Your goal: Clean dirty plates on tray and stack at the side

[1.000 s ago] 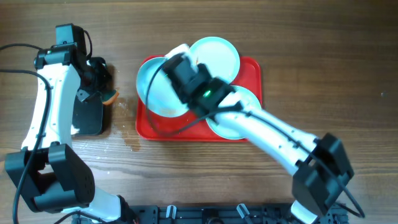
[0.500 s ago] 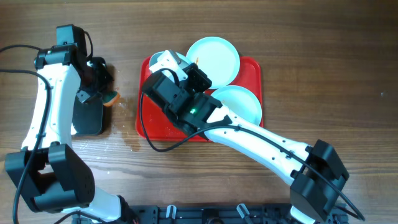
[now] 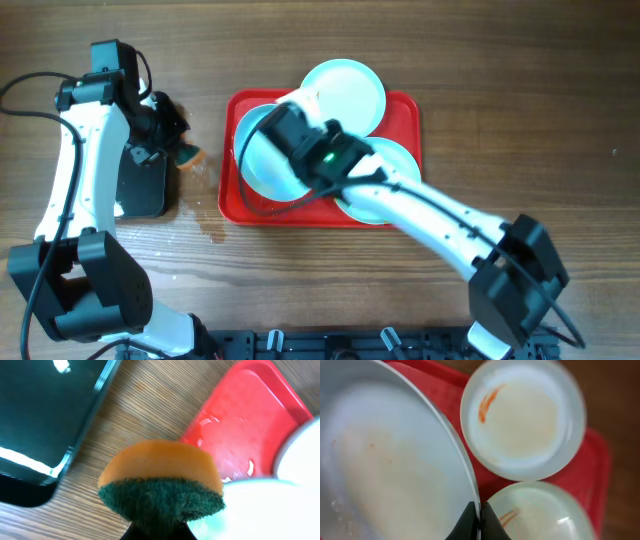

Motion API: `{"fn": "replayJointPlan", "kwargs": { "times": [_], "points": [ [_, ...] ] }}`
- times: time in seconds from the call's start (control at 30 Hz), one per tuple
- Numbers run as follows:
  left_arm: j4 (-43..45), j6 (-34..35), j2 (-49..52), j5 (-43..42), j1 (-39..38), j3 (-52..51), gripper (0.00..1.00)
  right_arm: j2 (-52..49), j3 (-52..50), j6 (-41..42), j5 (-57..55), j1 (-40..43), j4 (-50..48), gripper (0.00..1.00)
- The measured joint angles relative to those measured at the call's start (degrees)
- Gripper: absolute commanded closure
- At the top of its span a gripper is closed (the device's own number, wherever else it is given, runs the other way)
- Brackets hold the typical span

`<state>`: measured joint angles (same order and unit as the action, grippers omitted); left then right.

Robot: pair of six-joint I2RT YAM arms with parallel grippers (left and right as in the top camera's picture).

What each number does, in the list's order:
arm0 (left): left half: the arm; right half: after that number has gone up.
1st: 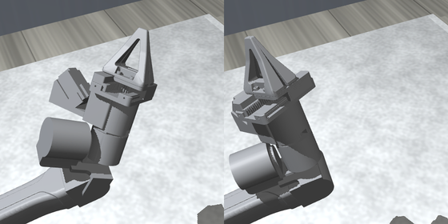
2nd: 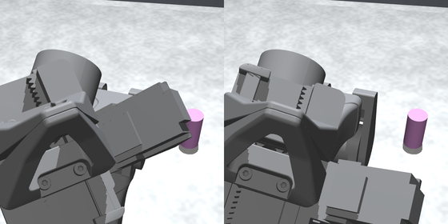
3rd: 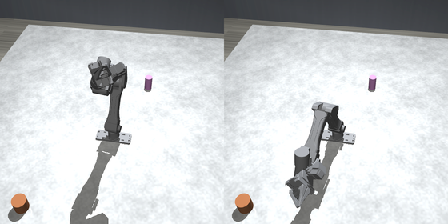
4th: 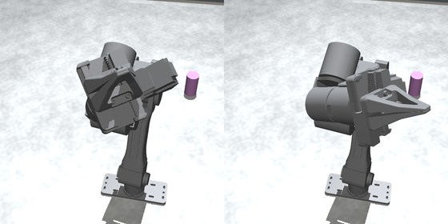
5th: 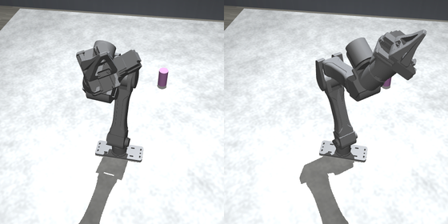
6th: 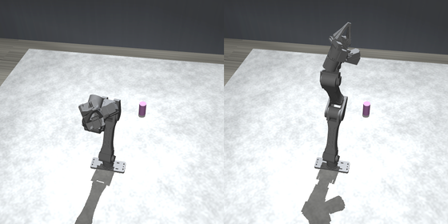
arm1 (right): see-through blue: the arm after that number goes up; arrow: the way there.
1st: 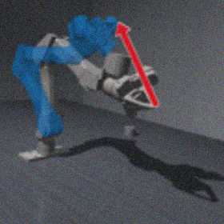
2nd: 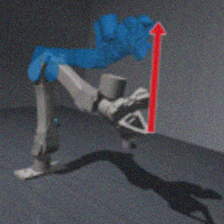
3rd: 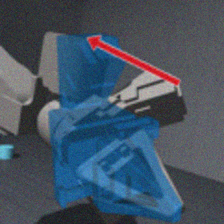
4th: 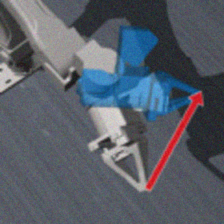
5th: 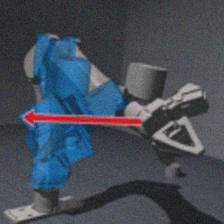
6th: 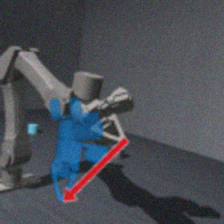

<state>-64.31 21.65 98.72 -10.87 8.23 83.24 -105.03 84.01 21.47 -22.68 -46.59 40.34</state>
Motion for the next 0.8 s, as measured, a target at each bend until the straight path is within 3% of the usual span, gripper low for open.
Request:
{"fn": "replayJointPlan", "kwargs": {
  "times": [0.27,0.53,0.8],
  "points": [
    [-1.46,-1.99,0.0,-4.5,-4.87,0.0,0.96,-0.61,-2.62,9.03,14.8,7.39,-0.48,0.96],
    [-0.17,-2.16,0.0,-3.82,-12.7,0.0,0.96,-7.85,-3.3,11.13,19.32,7.37,-4.79,0.96],
    [0.98,-2.51,0.55,-1.49,-14.53,-2.14,0.96,-13.0,-3.32,12.57,21.03,7.39,-6.27,0.96]
  ]
}}
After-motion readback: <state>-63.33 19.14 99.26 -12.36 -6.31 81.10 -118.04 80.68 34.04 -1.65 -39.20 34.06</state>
